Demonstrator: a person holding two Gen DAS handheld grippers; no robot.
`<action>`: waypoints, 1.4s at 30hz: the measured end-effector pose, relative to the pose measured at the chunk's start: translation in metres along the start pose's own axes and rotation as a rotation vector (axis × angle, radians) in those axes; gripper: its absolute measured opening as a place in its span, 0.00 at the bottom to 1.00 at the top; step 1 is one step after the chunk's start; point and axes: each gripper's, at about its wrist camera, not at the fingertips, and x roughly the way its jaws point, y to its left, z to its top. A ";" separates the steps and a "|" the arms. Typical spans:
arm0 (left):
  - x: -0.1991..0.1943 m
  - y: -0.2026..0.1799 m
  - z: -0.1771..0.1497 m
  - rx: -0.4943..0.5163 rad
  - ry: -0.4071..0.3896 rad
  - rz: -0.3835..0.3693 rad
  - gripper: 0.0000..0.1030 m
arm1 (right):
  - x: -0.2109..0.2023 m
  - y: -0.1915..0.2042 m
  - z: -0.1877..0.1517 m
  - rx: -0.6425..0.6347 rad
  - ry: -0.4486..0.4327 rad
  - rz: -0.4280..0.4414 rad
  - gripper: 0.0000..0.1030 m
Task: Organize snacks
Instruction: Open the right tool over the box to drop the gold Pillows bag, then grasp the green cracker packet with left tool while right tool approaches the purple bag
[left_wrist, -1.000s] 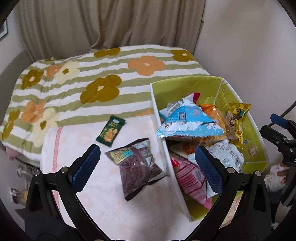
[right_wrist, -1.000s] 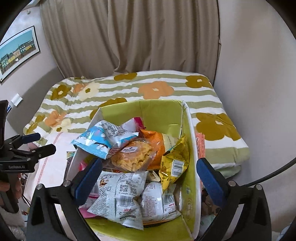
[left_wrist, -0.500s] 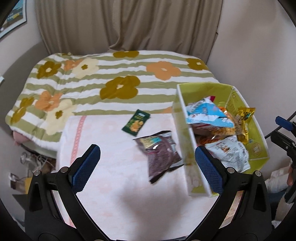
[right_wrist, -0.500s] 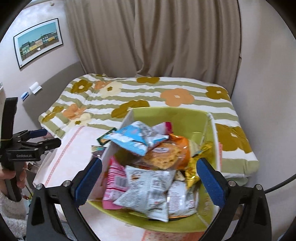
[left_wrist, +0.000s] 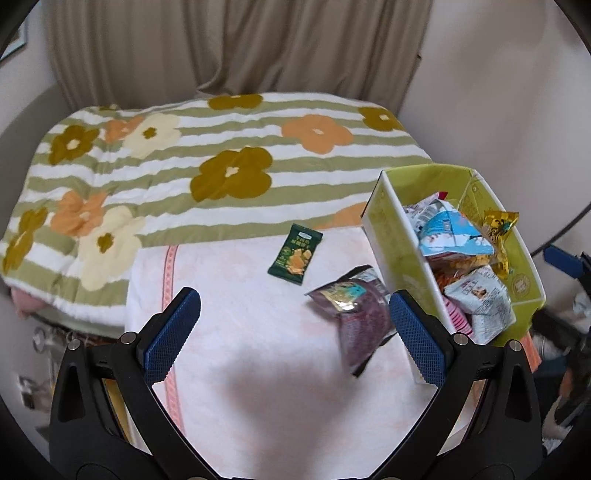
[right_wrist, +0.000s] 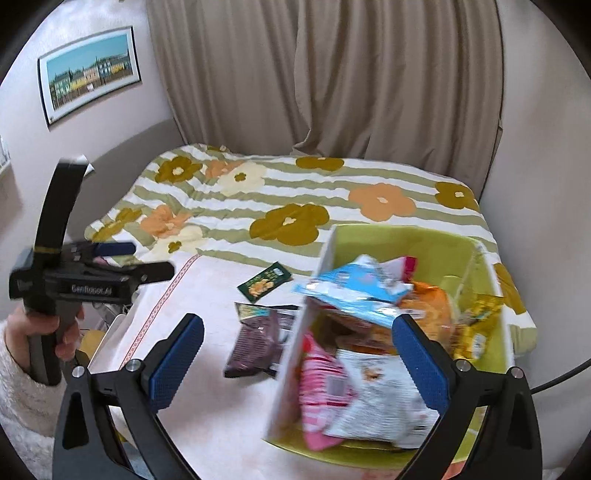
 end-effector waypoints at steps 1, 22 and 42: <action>0.003 0.006 0.004 0.014 0.007 -0.014 0.98 | 0.007 0.011 0.002 0.003 0.006 -0.002 0.99; 0.162 0.032 0.054 0.317 0.261 -0.292 0.89 | 0.145 0.103 -0.023 0.041 0.212 -0.379 0.99; 0.256 -0.012 0.033 0.480 0.369 -0.199 0.59 | 0.213 0.094 -0.044 -0.005 0.247 -0.568 0.98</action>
